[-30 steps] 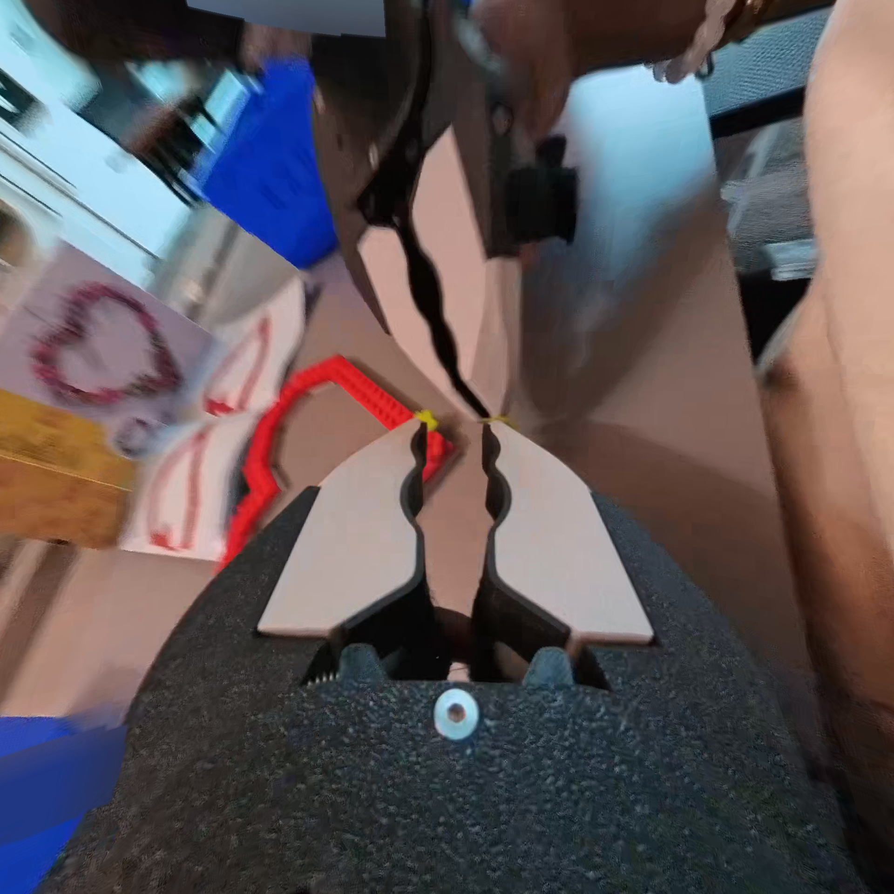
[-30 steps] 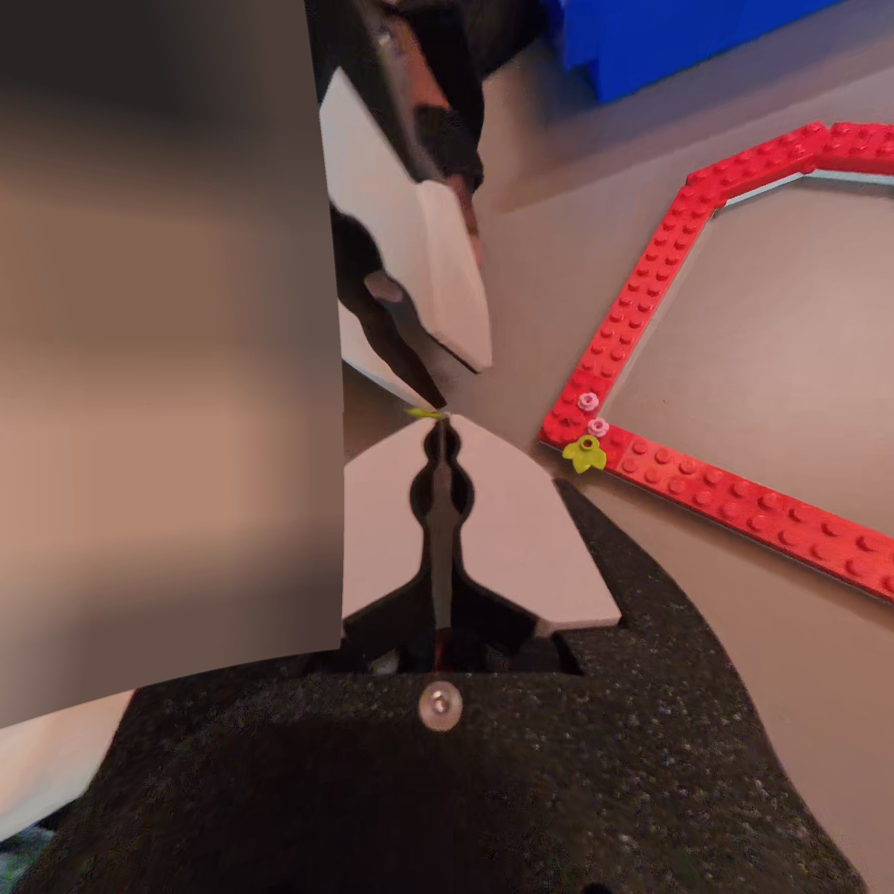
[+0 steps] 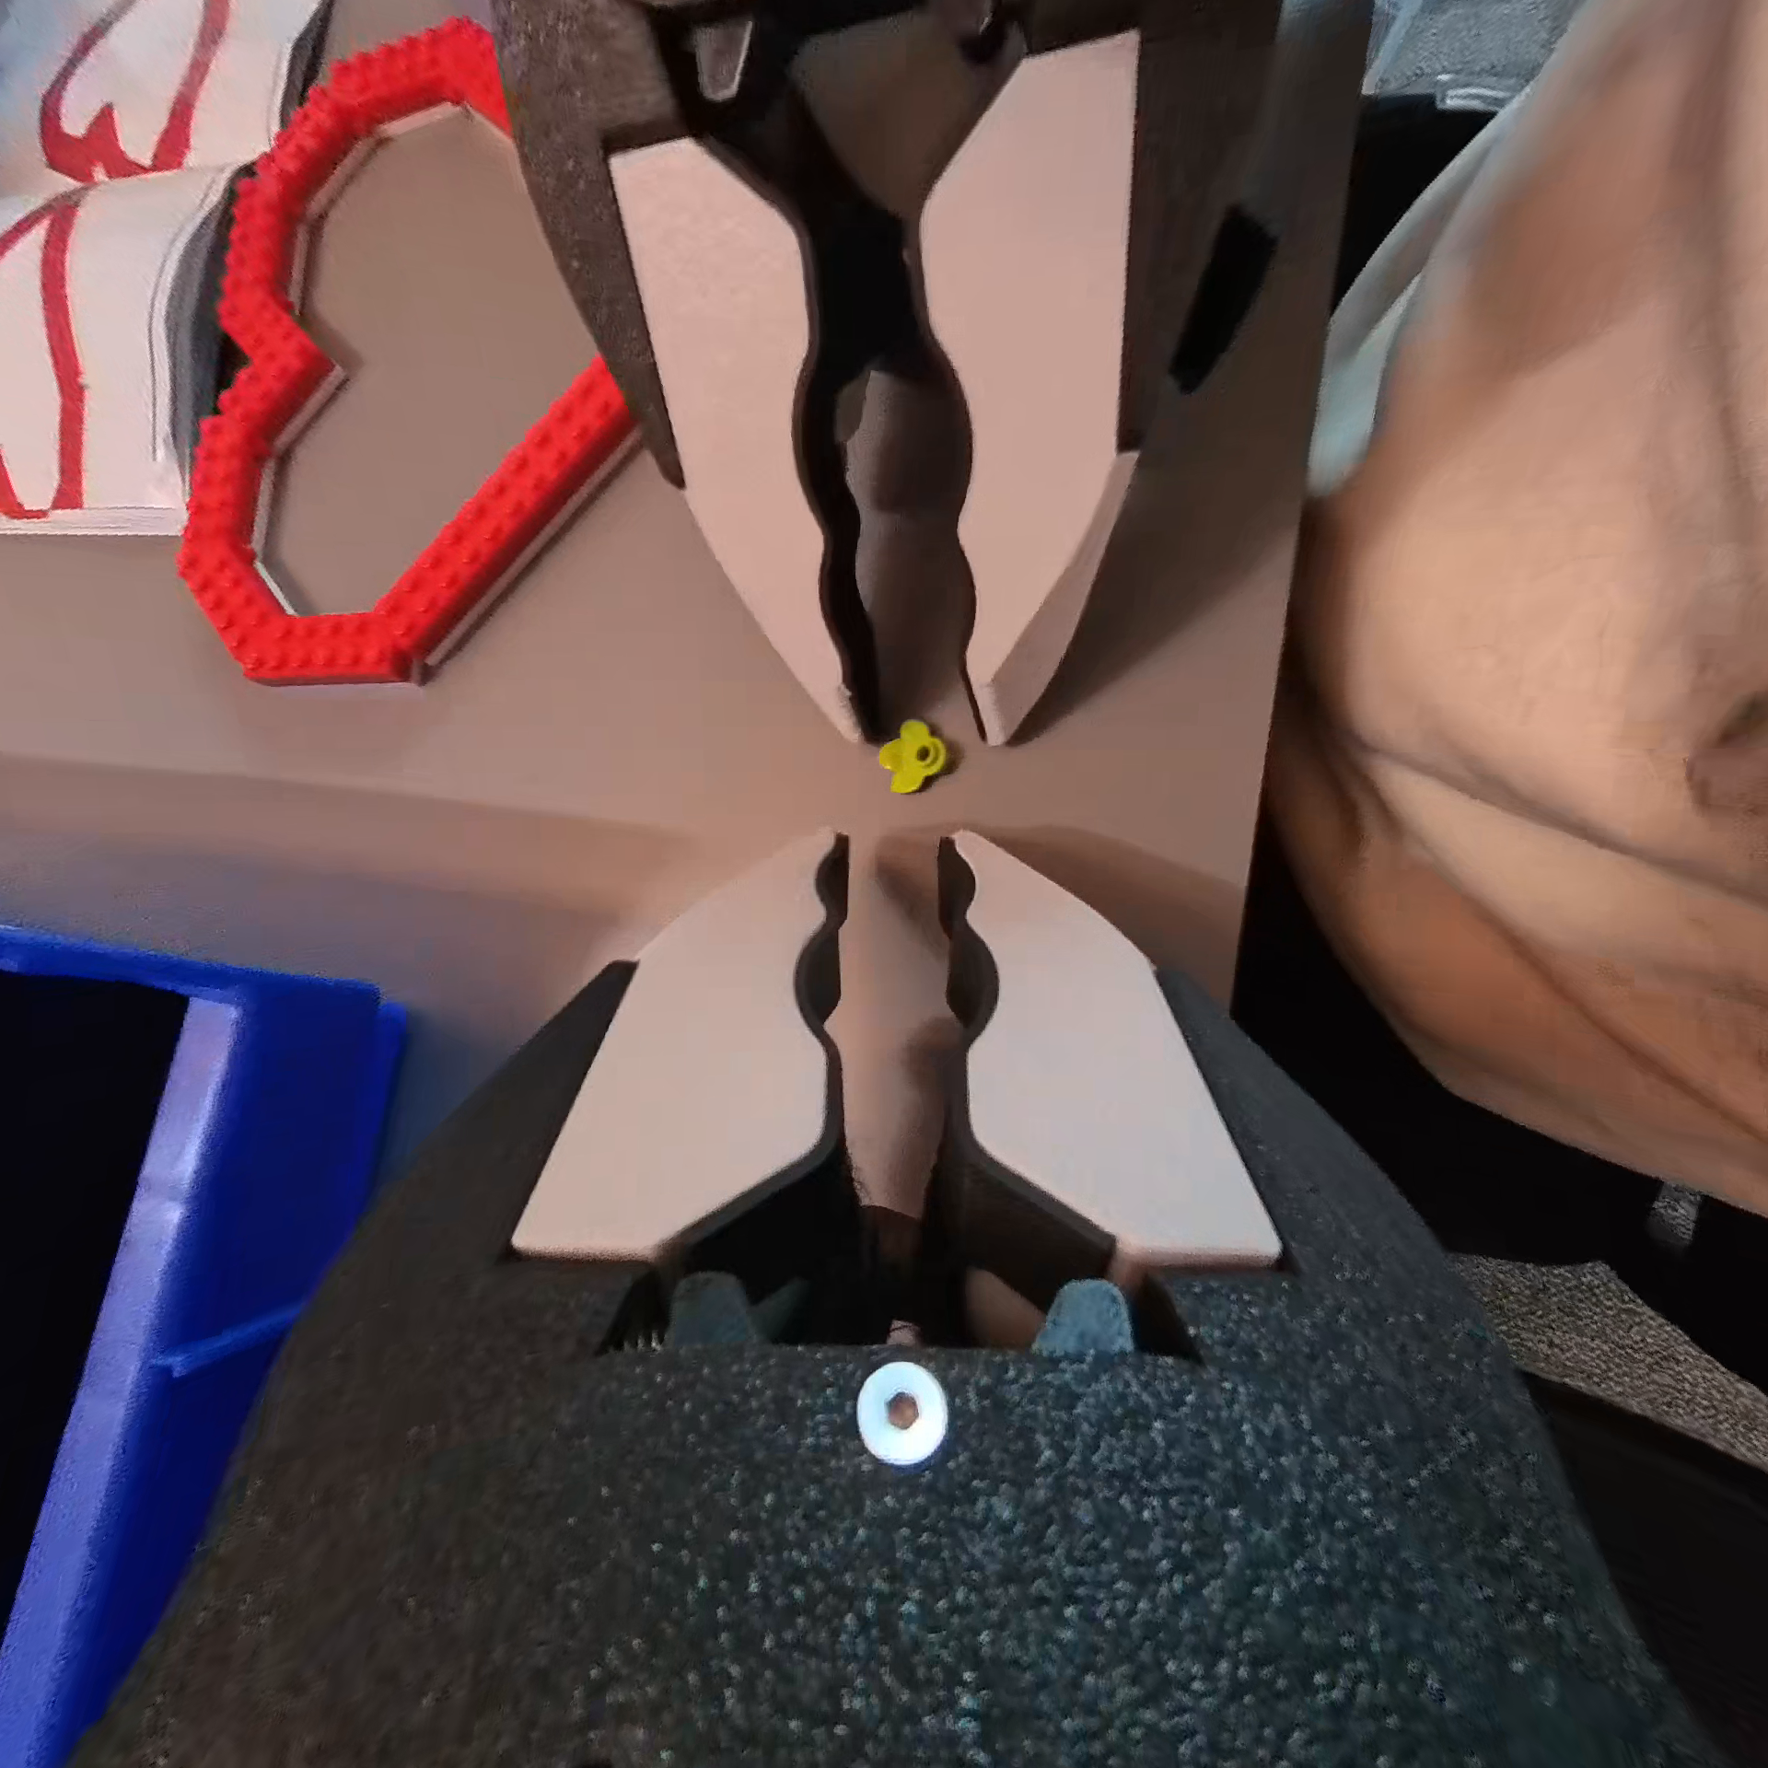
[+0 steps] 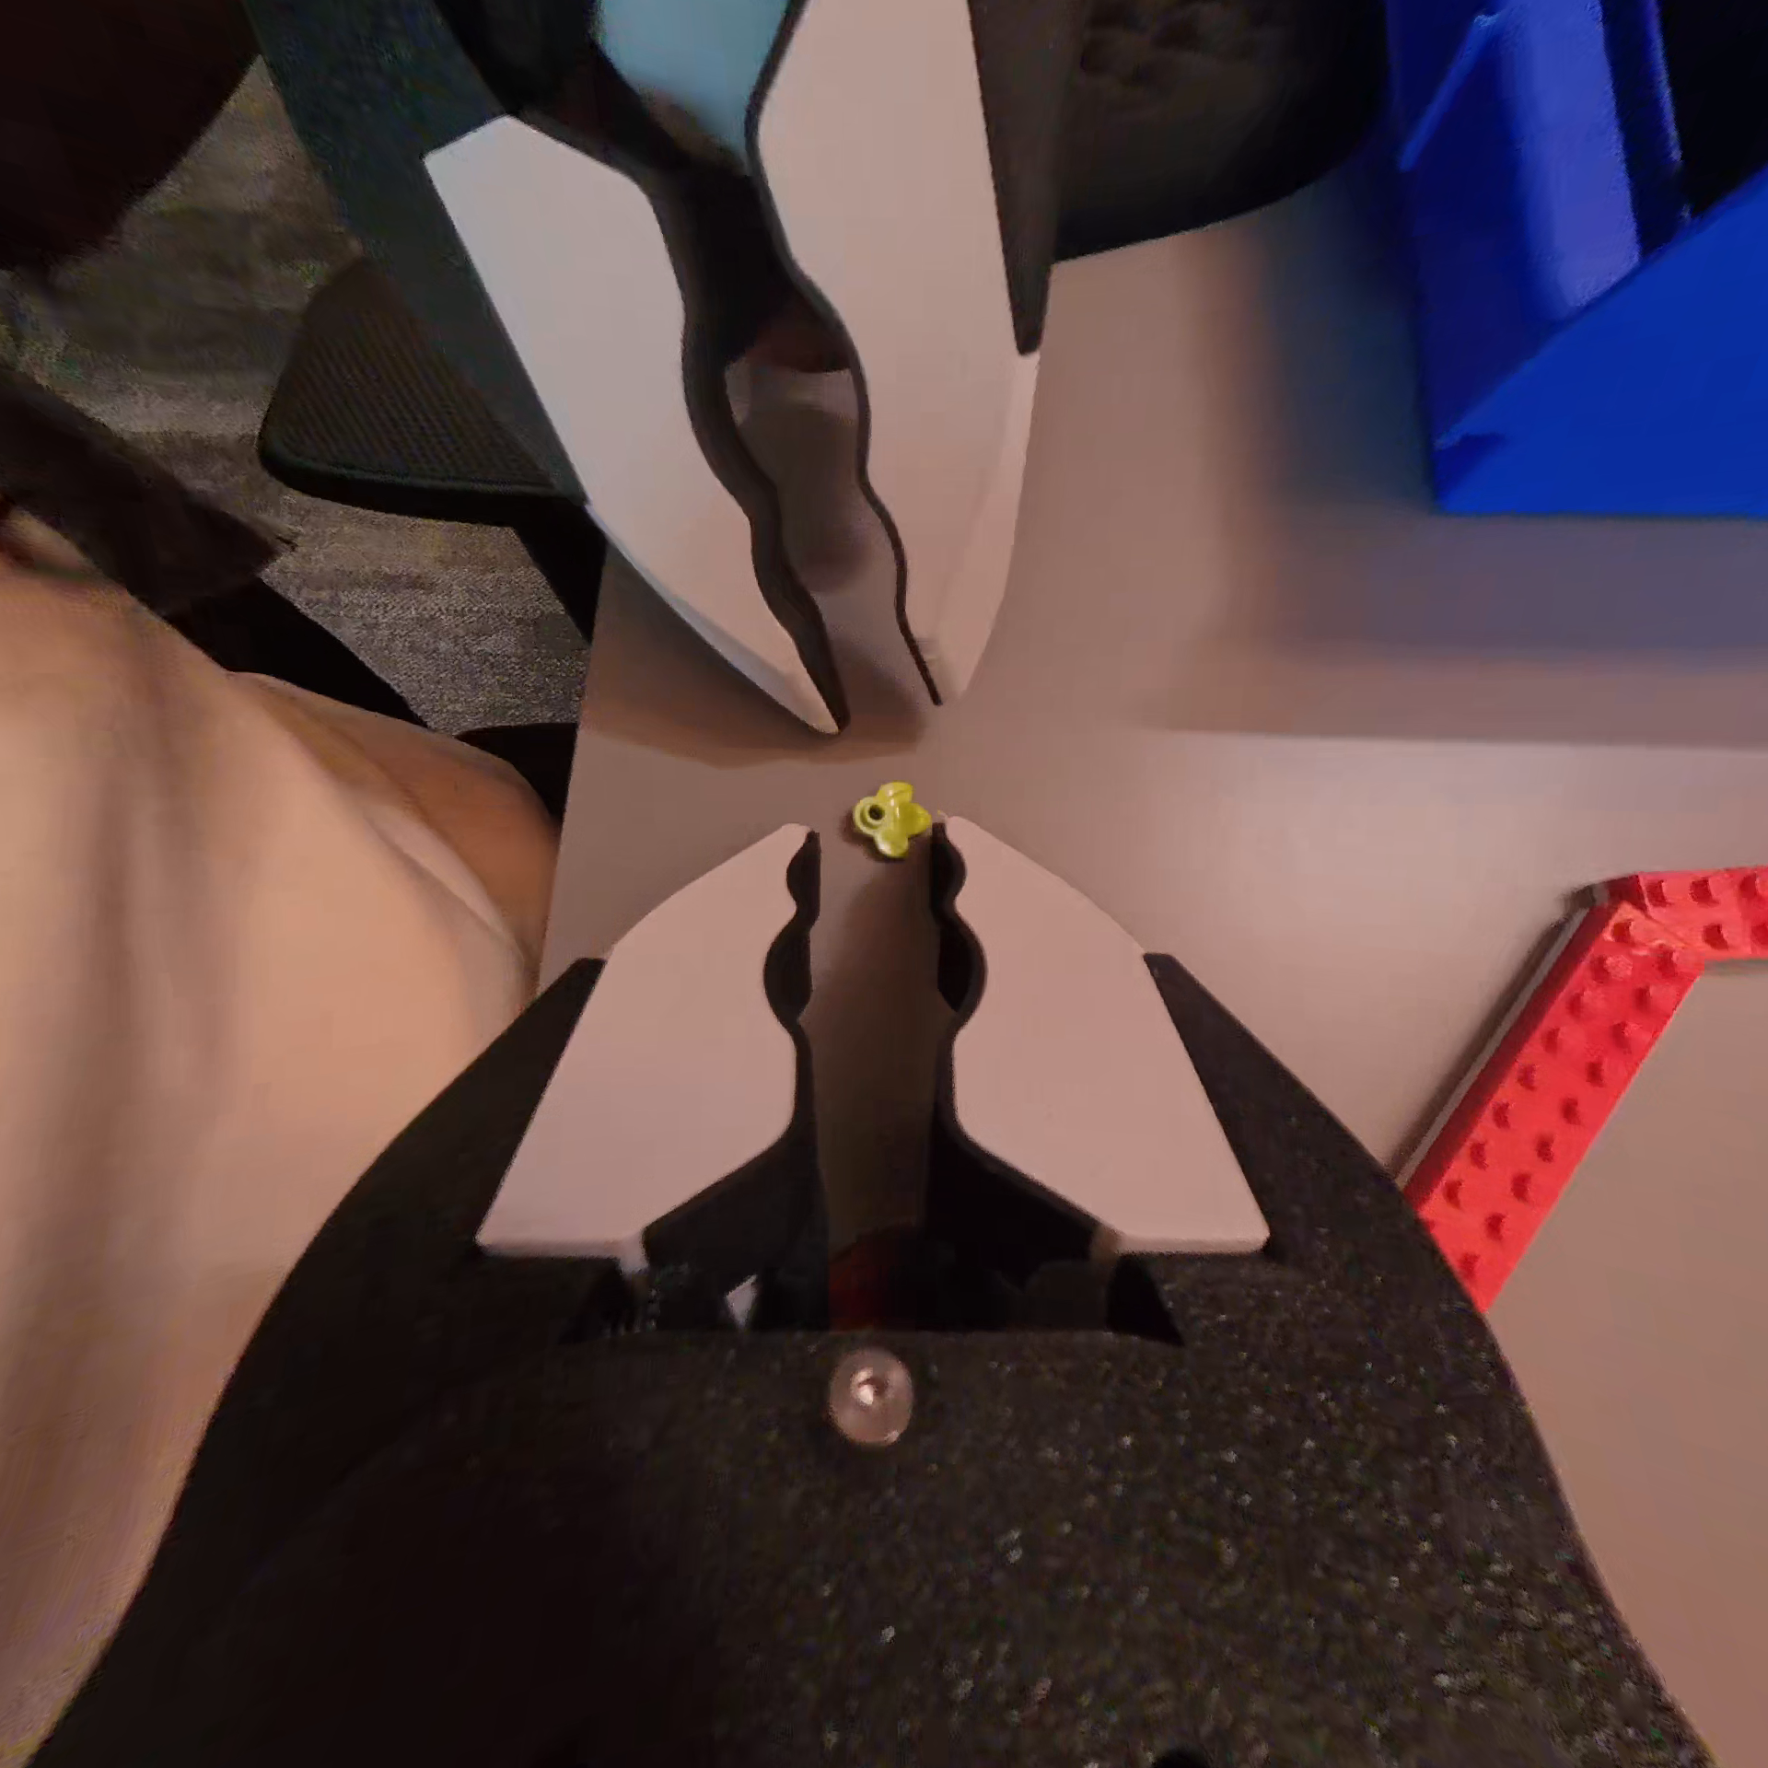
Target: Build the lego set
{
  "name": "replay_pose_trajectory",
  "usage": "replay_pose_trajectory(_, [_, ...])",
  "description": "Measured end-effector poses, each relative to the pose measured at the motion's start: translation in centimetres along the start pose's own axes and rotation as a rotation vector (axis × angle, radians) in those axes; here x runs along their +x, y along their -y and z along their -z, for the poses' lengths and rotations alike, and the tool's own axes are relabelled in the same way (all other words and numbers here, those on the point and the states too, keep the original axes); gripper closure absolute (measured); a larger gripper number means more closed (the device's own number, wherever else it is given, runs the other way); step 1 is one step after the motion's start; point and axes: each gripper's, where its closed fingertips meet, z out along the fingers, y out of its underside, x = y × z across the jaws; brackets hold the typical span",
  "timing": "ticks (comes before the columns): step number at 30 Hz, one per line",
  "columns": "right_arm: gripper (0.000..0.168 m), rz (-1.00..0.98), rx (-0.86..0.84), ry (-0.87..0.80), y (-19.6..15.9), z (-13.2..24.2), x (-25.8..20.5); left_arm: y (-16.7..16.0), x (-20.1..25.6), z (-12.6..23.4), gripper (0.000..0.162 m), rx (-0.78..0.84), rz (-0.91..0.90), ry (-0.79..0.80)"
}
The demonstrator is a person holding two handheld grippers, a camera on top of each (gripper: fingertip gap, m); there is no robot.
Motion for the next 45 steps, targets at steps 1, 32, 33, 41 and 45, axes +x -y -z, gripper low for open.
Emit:
replay_pose_trajectory(1, [0.146,0.007,-0.004,0.007,0.1,-0.1,0.0,0.1,-0.1,0.0,0.145,0.0,-0.003,0.008])
replay_pose_trajectory(32, [0.148,-0.187,0.37,0.256,3.2,9.1,0.4,9.6,-2.6,1.6,0.162,0.53,-0.338,0.302])
replay_pose_trajectory(33, [0.148,-0.129,0.403,0.226,3.5,9.8,0.4,10.0,-2.8,2.1,0.162,0.605,-0.253,0.271])
replay_pose_trajectory(41, [0.158,0.294,0.574,-0.208,6.7,12.3,1.4,13.4,-4.0,5.3,0.162,1.039,0.09,0.138])
replay_pose_trajectory(45, [0.163,0.291,0.647,-0.227,7.5,13.3,1.3,13.9,-4.2,5.4,0.162,1.086,0.121,0.124])
